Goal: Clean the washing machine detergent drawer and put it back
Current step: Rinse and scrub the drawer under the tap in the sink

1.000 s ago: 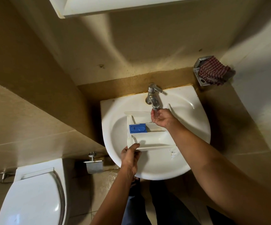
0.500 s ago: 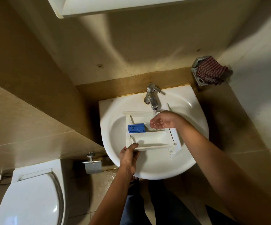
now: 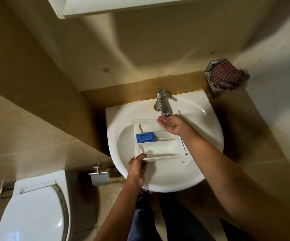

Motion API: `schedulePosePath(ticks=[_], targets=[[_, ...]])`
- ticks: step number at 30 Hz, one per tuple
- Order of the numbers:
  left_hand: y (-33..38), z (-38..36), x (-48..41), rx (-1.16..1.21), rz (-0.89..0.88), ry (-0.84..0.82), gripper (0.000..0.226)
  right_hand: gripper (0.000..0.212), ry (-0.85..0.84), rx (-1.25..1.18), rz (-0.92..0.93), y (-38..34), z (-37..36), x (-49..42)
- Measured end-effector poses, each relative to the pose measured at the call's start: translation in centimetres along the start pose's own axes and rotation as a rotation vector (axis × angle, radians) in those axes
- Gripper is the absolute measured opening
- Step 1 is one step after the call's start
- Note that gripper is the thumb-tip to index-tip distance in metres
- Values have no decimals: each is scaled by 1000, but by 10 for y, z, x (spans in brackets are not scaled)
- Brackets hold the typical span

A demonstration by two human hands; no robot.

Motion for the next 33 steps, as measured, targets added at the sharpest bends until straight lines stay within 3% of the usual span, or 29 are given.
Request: schedulePosePath(ticks=[4,6,8,10,12,14,16,17,19,21,23,26,33], targets=[[1,1,-2,-7,12,-16,29,25,34,31,-78,14,9,2],[0,0,-3,-5,17,-24,30,25,29,204,-57,15,14,7],[-1,-1,-4,0,22,-33,29,19,-14,533,38,12,14,17],[-2,-1,-5,-6,20,-34,27,15,-39,1054,285,2,15,26],[-2,-1,-6,-16,21,-33,27,18,46,1381,731,-23,11,37],[-2,0,-7,-21,24,-33,27,14,208,1238,1072,-53,18,64],[-1,0,-7,-23,25,-33,26,13,392,1164,1222,-73,38,76],[0,0,-7,-28,27,-33,26,27,455,1226,1185,-75,47,70],[-1,0,-6,-39,44,-36,21,56,420,1273,872,-61,68,45],[-3,-1,-4,-50,78,-40,13,64,221,1070,527,-31,77,29],[-10,-1,0,-60,125,-40,14,60,51,783,322,-6,79,26],[-25,-2,6,-64,212,-44,17,46,-15,624,199,8,89,29],[-29,-10,14,-105,267,-86,18,41,84,822,216,-2,105,45]])
Point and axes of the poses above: each hand's wrist, its own x-axis away from the middle knuckle, its own z-axis out of the back of the hand, y = z × x, the point moved 10 cm from there along -x, towards the middle knuckle, and after that the axes turned 12 degrees about y, right-handed, at the moved point
